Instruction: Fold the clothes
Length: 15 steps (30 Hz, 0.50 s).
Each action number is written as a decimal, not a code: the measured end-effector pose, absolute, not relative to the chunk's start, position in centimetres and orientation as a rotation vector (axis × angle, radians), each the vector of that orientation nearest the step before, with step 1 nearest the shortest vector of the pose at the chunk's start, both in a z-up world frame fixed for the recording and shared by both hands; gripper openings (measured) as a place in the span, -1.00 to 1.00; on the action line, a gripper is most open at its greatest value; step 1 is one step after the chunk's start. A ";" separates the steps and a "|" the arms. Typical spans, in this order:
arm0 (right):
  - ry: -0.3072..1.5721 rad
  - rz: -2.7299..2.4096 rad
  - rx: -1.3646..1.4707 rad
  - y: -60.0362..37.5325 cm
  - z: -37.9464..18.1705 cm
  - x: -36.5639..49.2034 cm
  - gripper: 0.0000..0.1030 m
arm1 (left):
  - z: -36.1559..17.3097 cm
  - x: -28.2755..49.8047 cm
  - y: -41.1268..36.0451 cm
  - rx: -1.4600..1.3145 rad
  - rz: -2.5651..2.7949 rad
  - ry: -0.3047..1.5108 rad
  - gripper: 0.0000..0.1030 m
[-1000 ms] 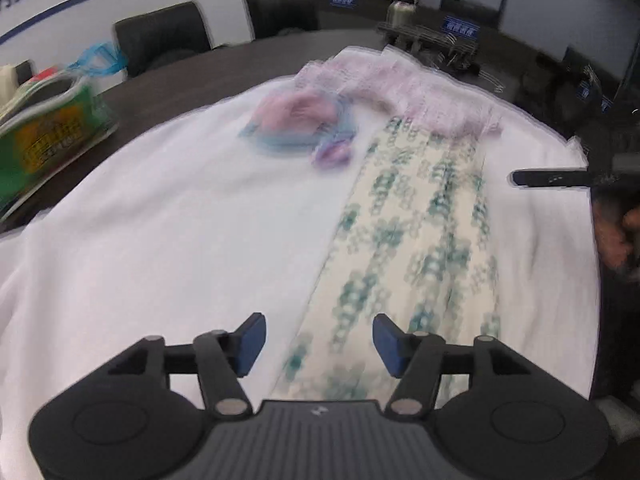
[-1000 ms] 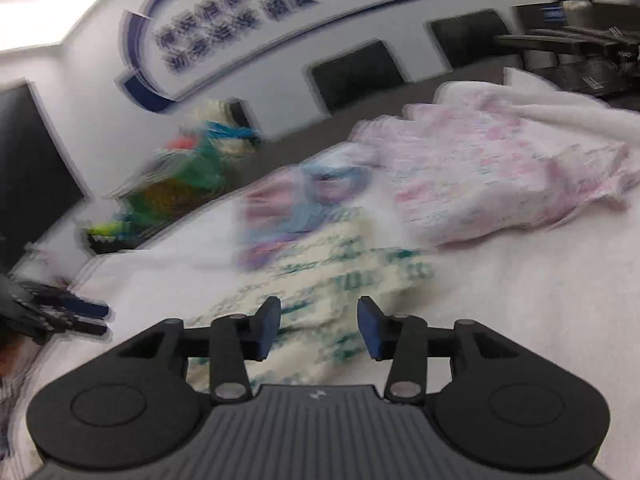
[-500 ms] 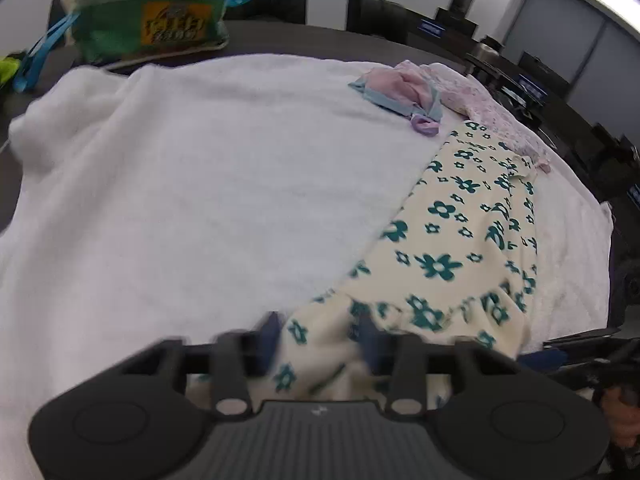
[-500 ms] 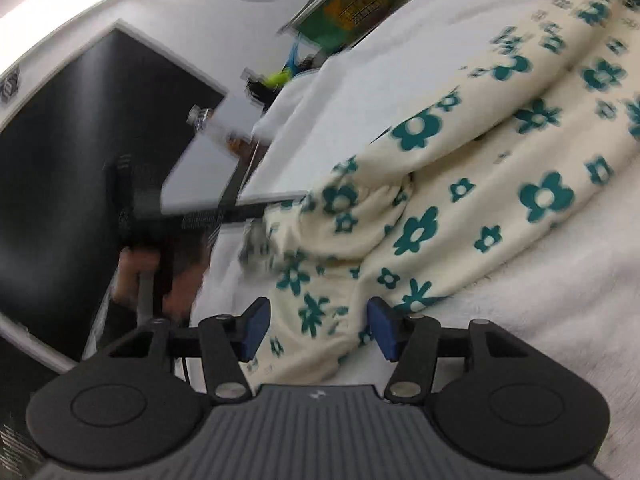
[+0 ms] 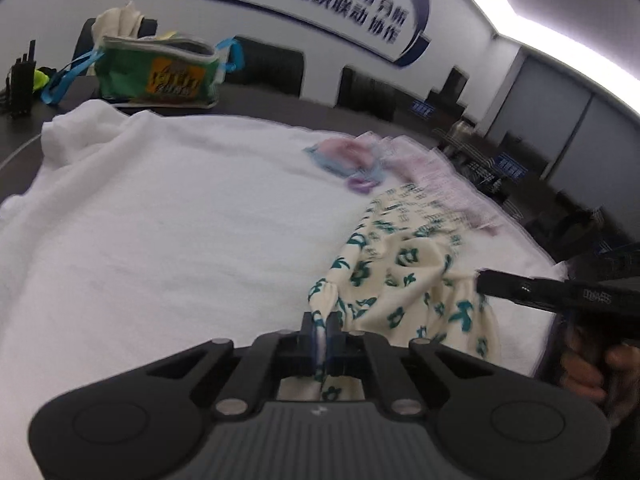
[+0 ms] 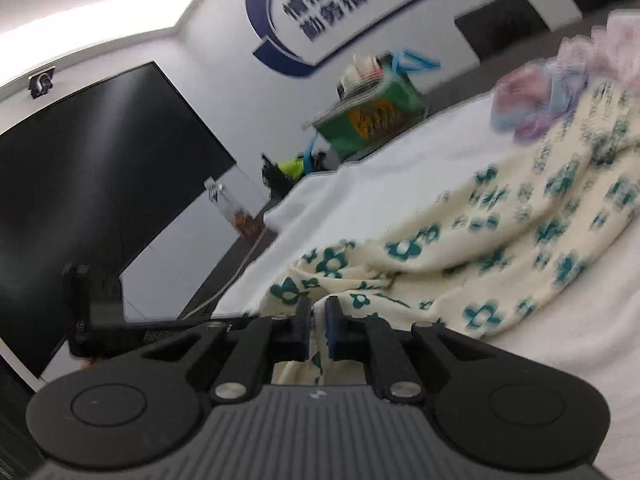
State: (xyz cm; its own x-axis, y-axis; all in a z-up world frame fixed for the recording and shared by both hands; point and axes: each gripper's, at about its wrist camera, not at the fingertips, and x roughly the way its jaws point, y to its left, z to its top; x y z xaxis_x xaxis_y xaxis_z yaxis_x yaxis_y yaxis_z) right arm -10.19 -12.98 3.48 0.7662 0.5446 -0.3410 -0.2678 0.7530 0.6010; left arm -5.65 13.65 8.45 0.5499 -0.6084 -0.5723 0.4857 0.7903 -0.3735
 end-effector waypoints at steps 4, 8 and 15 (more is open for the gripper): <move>0.527 0.406 0.509 -15.5 5.6 -12.2 -0.87 | 8.5 -9.4 11.9 -0.236 -0.675 0.746 -0.96; 0.647 0.379 0.449 -17.1 5.2 -13.6 -0.86 | 7.6 -12.9 10.4 -0.181 -0.749 0.740 -0.94; 0.586 0.224 0.557 -24.7 4.4 -14.7 0.22 | 13.5 -9.2 9.5 -0.017 -0.743 0.629 -0.06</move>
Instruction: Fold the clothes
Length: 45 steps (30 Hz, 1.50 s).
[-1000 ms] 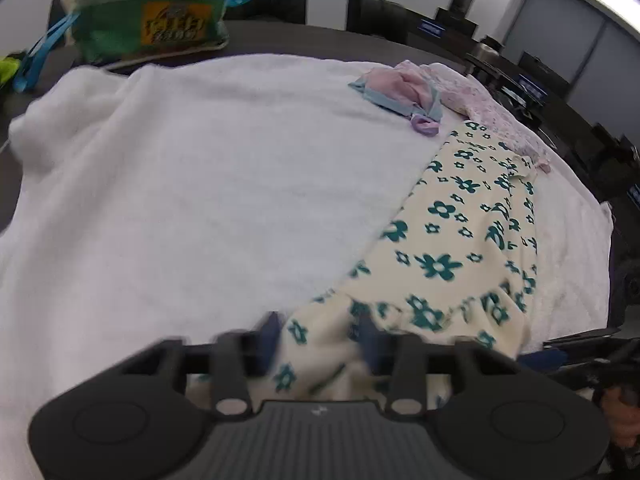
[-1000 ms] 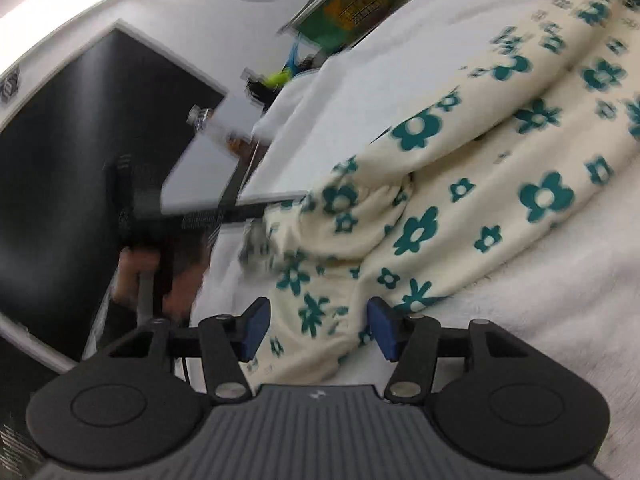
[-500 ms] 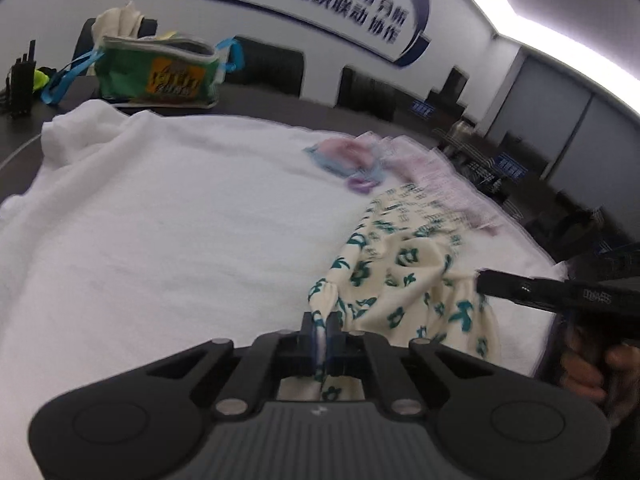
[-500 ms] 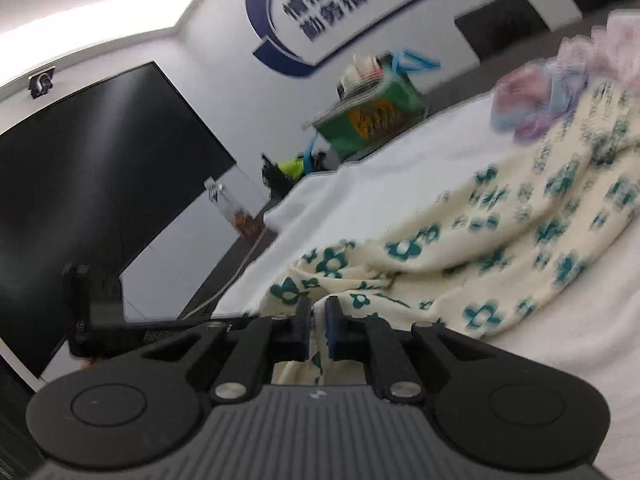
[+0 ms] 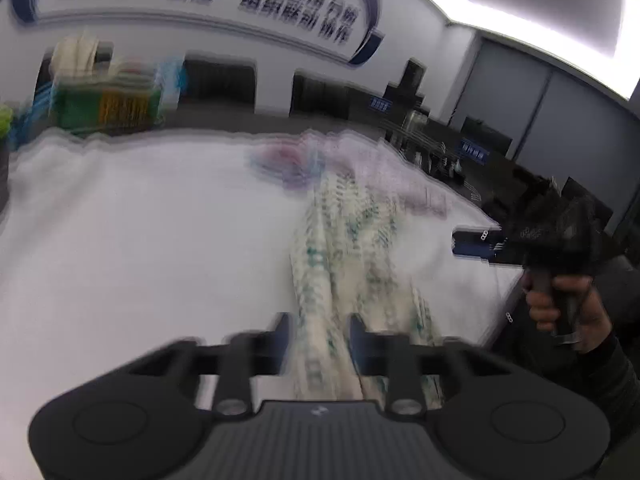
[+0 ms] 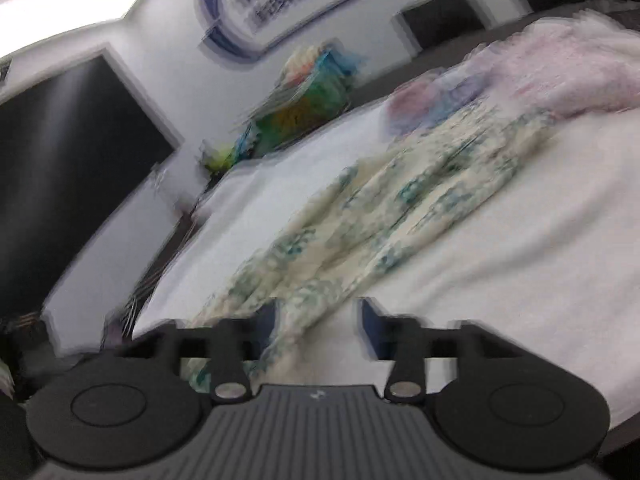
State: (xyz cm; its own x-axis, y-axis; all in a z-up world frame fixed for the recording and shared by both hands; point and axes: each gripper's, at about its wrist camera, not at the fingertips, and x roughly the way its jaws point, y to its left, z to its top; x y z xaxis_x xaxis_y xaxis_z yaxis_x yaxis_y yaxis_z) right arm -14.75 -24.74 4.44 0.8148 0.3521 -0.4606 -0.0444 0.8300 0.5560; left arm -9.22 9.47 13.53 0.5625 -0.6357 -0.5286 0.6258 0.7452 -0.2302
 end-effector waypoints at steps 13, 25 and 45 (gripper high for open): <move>0.623 -0.010 0.721 -34.2 -0.9 -1.2 0.20 | 8.3 20.3 -15.1 0.020 -0.897 1.033 0.00; 0.507 0.103 0.478 -30.3 2.0 0.0 -0.86 | 7.7 17.7 -10.8 -0.185 -1.037 0.899 -0.89; 0.770 0.241 0.014 -13.8 5.9 23.3 -0.46 | 7.0 18.3 9.0 -0.326 -0.346 0.823 -0.45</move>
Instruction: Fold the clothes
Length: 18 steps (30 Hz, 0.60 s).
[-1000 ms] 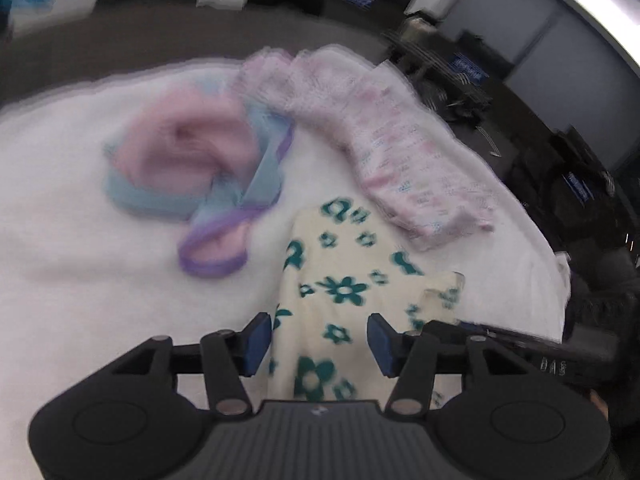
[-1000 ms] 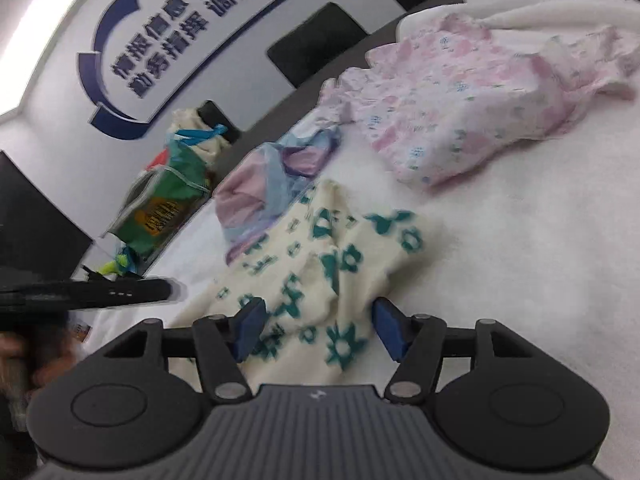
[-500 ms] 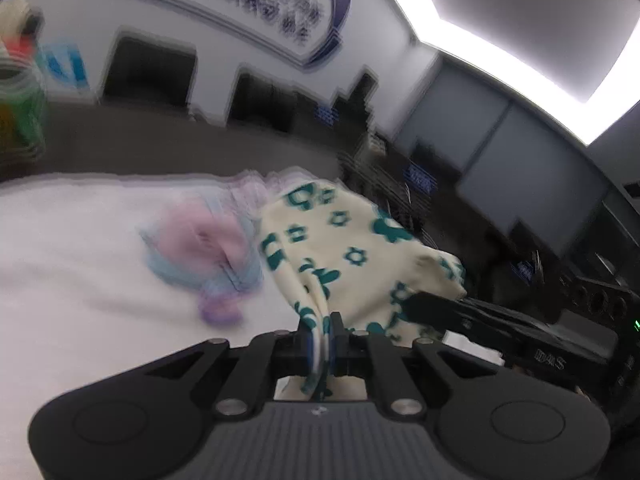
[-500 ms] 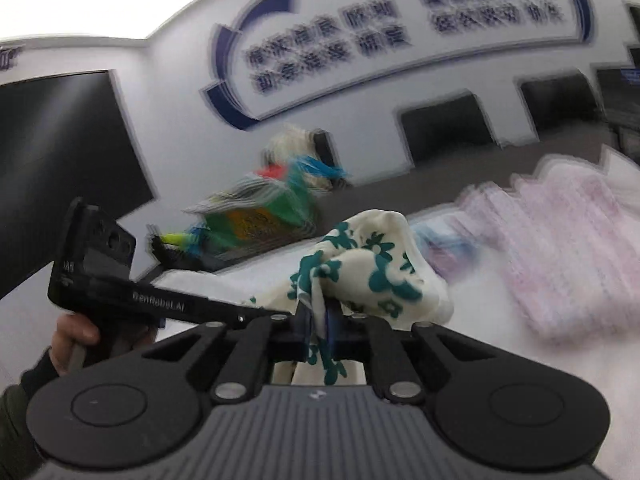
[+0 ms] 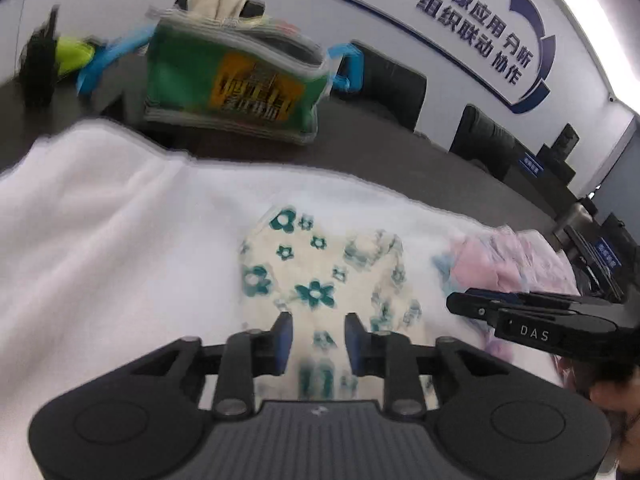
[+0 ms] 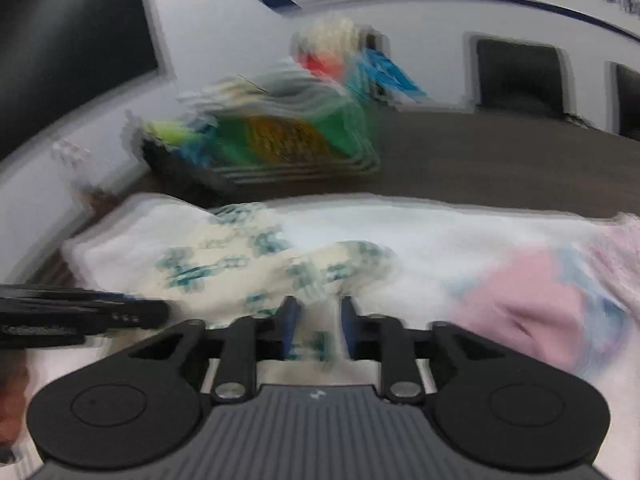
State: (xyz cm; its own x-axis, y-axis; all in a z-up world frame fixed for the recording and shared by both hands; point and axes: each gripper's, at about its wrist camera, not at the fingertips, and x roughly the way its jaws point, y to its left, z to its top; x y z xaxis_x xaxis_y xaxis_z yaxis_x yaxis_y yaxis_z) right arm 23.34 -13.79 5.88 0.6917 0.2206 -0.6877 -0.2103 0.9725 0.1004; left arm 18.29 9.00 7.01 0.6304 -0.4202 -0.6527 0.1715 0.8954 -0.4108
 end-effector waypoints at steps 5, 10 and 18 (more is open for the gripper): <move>0.726 0.318 0.037 -16.5 5.7 16.4 0.00 | 8.4 6.4 11.5 -0.298 -0.374 0.809 0.02; 0.705 0.429 0.142 -18.9 5.8 5.3 0.02 | 6.6 -5.9 11.3 -0.228 -0.415 0.600 0.49; 0.769 0.537 0.317 -18.0 2.0 -6.2 0.05 | 4.3 -13.0 8.4 -0.181 -0.418 0.582 0.49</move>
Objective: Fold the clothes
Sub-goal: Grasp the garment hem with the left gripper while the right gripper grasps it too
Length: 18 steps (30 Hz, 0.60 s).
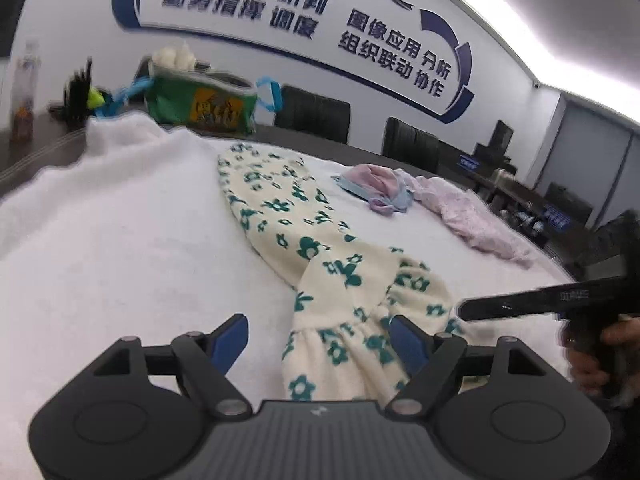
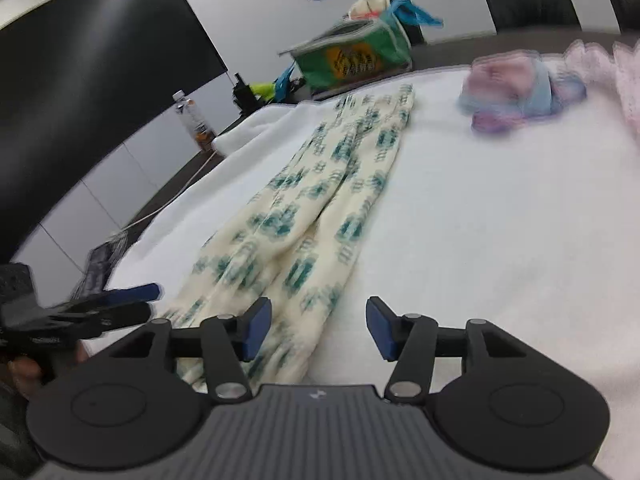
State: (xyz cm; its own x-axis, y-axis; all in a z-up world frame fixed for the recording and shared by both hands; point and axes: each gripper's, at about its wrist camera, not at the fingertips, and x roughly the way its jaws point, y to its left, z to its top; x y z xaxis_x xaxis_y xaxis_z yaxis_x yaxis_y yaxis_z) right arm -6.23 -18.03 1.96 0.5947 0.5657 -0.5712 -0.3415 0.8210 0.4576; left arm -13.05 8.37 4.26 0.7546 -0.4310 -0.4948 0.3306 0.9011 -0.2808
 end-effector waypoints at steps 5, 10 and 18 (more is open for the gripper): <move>0.766 0.574 0.323 -16.9 1.4 -10.0 0.19 | 2.8 -13.0 7.9 -0.215 -0.401 0.638 0.40; 0.787 0.583 0.298 -15.4 0.4 -11.4 0.19 | 2.1 -13.7 7.8 -0.207 -0.376 0.637 0.16; 0.769 0.579 0.258 -14.4 0.4 -12.4 0.19 | 2.1 -15.0 8.8 -0.228 -0.373 0.627 -0.14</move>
State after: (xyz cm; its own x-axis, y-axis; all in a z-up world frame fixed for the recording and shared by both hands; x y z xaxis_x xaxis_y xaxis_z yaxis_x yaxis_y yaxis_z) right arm -12.39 -14.37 0.45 0.5739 0.5789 -0.5793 -0.3964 0.8153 0.4221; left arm -15.01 8.85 2.09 0.7463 -0.4058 -0.5276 0.2698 0.9091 -0.3175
